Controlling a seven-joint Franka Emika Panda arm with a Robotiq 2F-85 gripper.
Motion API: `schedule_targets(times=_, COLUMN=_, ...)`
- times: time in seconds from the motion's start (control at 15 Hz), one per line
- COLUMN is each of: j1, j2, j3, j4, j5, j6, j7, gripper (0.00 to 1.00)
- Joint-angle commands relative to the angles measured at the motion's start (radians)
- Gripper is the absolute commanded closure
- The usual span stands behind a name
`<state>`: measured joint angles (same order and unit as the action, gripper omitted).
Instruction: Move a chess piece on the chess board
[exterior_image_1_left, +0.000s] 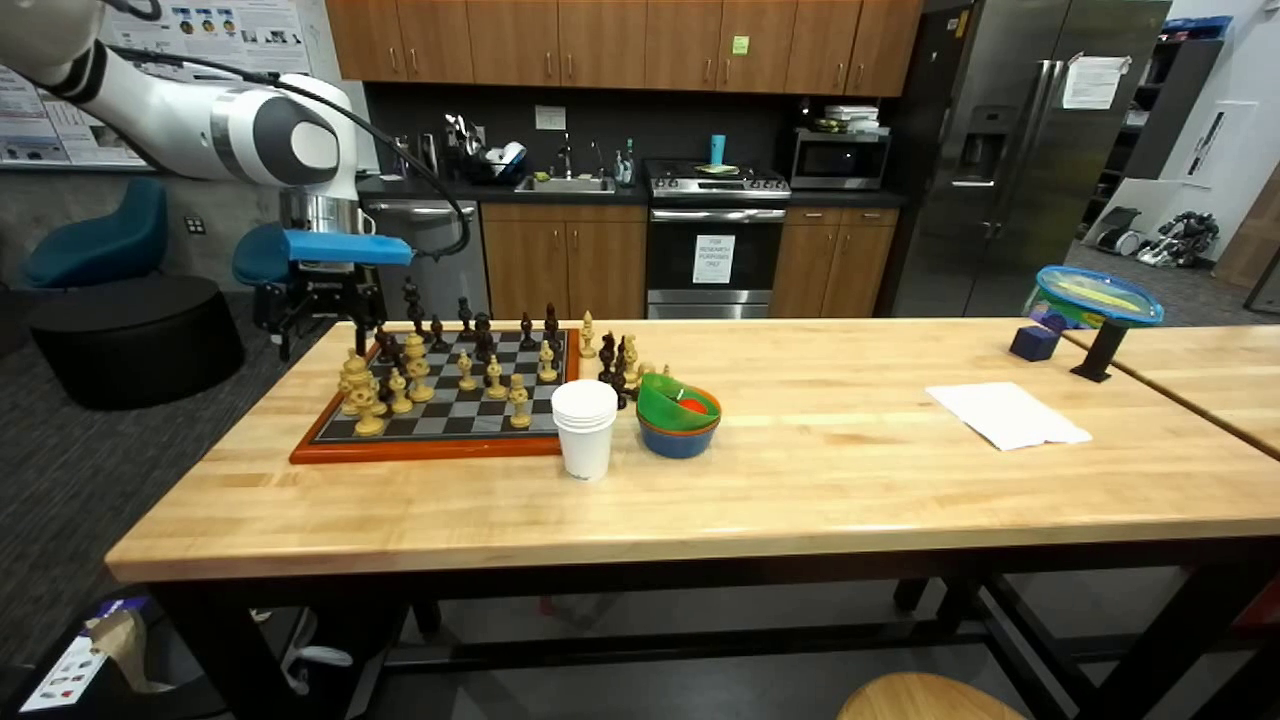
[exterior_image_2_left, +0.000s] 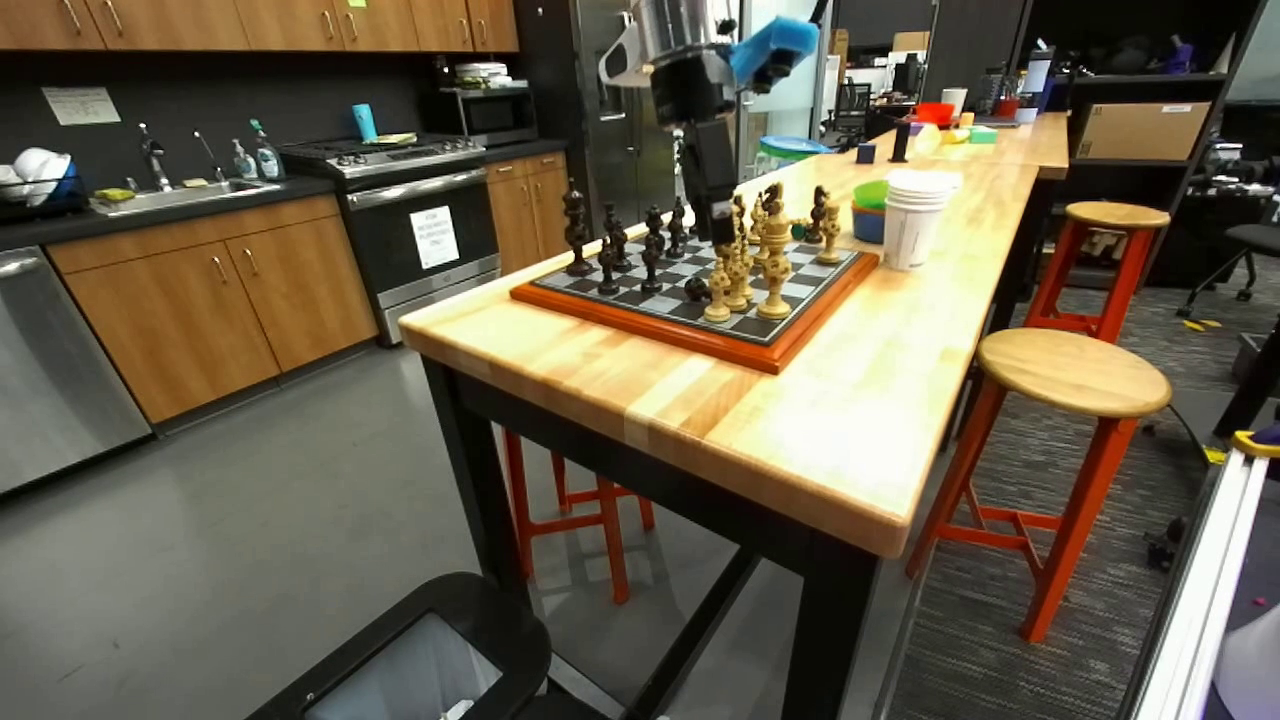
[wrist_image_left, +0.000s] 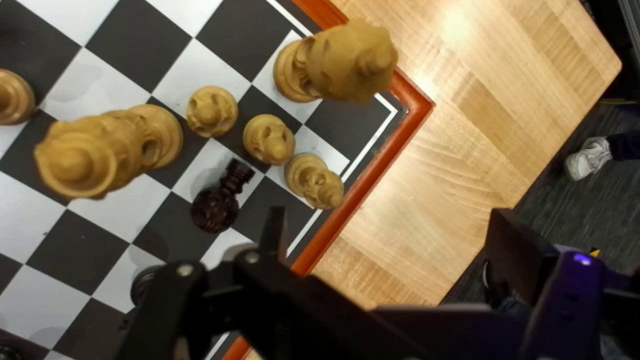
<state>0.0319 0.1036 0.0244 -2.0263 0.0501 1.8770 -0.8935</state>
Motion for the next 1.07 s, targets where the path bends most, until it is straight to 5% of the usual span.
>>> schedule_targets(times=0.0, j1=-0.011, j2=0.000, j3=0.009, j4=-0.001, j5=-0.001, j6=0.007, j7=-0.027, gripper=0.00)
schedule_targets(times=1.0, j1=-0.007, j2=-0.003, j3=0.013, j4=0.018, j5=-0.002, j6=0.001, j7=-0.008, gripper=0.00)
